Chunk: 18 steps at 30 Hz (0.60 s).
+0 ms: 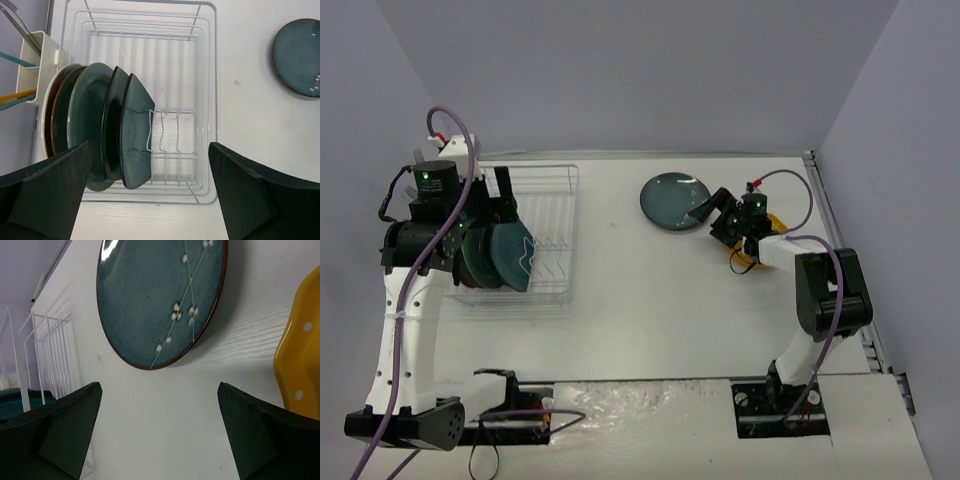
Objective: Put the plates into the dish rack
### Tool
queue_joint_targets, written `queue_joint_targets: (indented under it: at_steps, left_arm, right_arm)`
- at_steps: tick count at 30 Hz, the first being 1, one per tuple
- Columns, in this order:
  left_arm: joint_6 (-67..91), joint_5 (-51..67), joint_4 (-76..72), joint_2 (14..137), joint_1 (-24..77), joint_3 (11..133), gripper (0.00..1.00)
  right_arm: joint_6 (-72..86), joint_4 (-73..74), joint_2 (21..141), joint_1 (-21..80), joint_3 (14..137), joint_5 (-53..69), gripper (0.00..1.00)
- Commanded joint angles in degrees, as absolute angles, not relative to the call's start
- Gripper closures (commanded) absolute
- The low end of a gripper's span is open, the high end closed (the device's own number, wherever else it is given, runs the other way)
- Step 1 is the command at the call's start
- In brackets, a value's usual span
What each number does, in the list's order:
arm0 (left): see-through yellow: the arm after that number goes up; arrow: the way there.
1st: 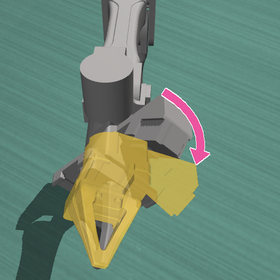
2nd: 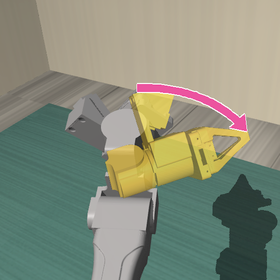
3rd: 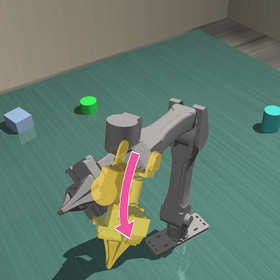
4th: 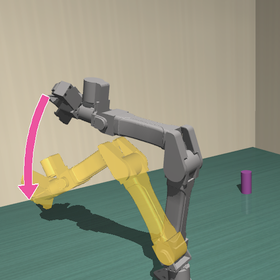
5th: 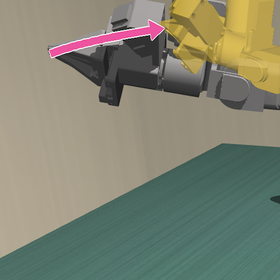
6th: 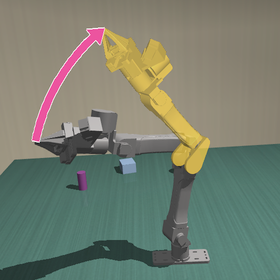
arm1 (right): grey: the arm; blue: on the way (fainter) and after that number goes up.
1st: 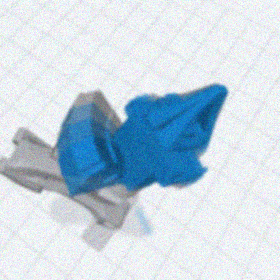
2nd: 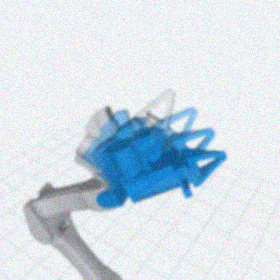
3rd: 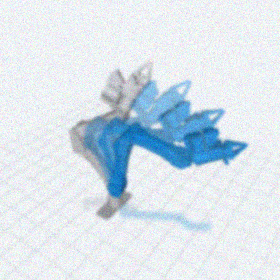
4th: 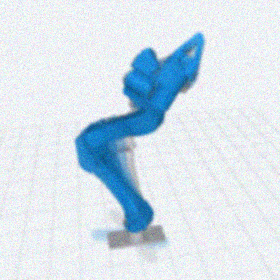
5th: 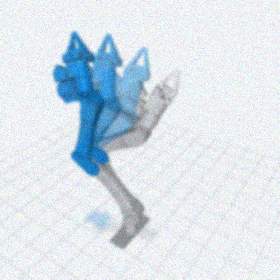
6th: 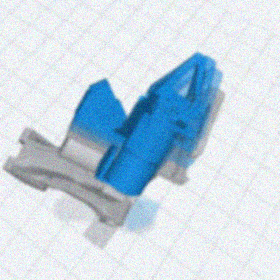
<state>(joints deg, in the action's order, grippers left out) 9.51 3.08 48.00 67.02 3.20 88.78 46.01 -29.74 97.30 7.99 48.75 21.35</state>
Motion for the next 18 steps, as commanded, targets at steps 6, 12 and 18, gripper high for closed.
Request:
queue_joint_targets:
  at_steps: [6, 12, 18]
  left_arm:
    - [15.38, 10.42, 43.20, 55.94, 2.95, 78.16, 0.03]
    - [15.91, 12.70, 43.68, 53.83, 2.99, 74.94, 0.03]
    - [16.51, 13.96, 43.77, 53.12, 2.99, 73.19, 0.03]
  right_arm:
    - [51.30, -42.51, 105.30, 8.57, 50.94, 17.09, 0.05]
    - [54.31, -47.23, 112.38, 8.70, 53.02, 17.47, 0.10]
    - [60.14, -53.35, 120.04, 9.39, 54.23, 16.80, 0.16]
